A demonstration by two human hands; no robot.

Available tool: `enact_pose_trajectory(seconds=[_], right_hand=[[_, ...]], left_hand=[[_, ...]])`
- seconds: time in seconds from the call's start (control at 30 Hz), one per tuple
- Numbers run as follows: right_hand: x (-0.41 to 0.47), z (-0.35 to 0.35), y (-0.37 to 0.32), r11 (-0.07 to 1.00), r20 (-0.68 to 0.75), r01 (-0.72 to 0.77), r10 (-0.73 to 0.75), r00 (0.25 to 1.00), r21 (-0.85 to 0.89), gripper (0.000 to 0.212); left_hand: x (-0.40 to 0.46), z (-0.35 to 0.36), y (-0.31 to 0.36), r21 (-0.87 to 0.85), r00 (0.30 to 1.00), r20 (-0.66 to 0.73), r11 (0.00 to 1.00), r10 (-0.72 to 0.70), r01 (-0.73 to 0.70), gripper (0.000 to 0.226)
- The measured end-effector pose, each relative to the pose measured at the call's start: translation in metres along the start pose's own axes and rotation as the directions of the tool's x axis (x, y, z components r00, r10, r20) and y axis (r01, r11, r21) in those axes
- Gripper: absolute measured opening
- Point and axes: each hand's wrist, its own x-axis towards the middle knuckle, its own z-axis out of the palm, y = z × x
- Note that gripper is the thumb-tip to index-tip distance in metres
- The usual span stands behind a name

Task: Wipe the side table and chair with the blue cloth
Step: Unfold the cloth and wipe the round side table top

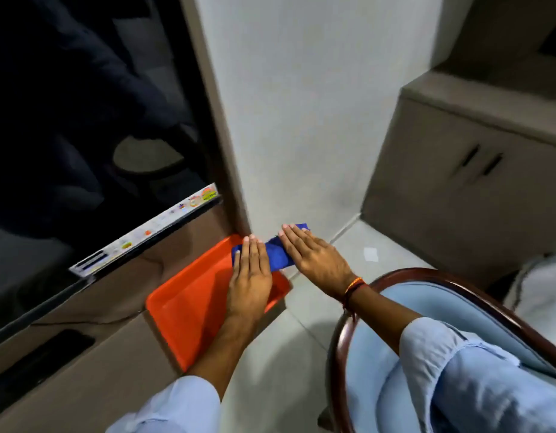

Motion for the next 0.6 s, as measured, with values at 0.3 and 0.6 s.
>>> enact_pose_trajectory(seconds=[0.3, 0.6], right_hand=[[-0.282, -0.035, 0.143, 0.865, 0.129, -0.477, 0.497, 0.858, -0.154, 0.051], [-0.638, -0.027, 0.090, 0.531, 0.496, -0.846, 0.747, 0.443, -0.044, 0.063]], left_hand=[[0.017, -0.063, 0.289, -0.059, 0.846, -0.089, 0.845, 0.526, -0.531, 0.056], [-0.136, -0.059, 0.565, -0.067, 0.373, 0.017, 0.374, 0.927, -0.925, 0.057]])
